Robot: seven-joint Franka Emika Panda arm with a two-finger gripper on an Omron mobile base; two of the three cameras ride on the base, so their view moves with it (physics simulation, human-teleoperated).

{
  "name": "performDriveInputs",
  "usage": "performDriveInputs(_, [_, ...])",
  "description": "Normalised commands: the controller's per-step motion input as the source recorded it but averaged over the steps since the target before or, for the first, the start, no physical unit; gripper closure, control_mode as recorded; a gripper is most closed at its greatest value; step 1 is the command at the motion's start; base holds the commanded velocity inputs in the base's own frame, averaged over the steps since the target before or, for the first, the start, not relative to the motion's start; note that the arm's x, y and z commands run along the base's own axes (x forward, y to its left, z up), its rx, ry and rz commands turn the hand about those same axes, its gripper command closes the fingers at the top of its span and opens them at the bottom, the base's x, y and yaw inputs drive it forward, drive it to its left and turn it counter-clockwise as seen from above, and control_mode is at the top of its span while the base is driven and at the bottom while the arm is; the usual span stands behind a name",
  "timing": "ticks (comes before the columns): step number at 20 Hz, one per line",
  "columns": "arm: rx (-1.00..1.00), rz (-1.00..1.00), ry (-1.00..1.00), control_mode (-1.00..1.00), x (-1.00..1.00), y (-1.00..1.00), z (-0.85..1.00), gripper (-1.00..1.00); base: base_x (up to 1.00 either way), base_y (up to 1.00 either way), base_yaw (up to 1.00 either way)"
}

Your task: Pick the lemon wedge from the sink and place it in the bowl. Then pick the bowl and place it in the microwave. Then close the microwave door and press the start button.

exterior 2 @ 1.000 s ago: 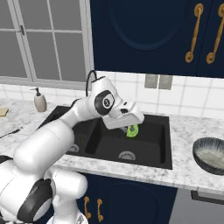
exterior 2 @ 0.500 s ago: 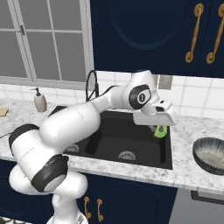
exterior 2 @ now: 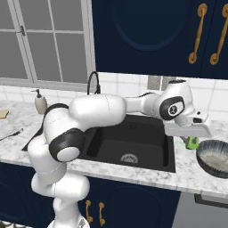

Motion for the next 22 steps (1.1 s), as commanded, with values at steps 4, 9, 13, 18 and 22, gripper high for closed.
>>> performDriveInputs(4, [-0.11, 0.11, 0.02, -1.0, 0.19, -0.79, -0.47, 1.0, 0.0, 0.0, 0.0])
performDriveInputs(9, [0.01, 0.09, 0.01, -1.0, 0.55, -0.63, -0.03, 1.0, 0.0, 0.0, 0.0])
performDriveInputs(13, [0.17, 0.12, 0.02, -1.0, 0.62, -0.54, -0.15, 1.0, 0.0, 0.0, 0.0])
performDriveInputs(18, [0.13, 0.11, 0.0, -1.0, 0.31, -0.43, -0.33, 1.0, 0.0, 0.0, 0.0])
performDriveInputs(22, [0.02, 0.08, 0.0, -1.0, 0.06, -0.13, -0.45, -1.0, 0.0, 0.0, 0.0])
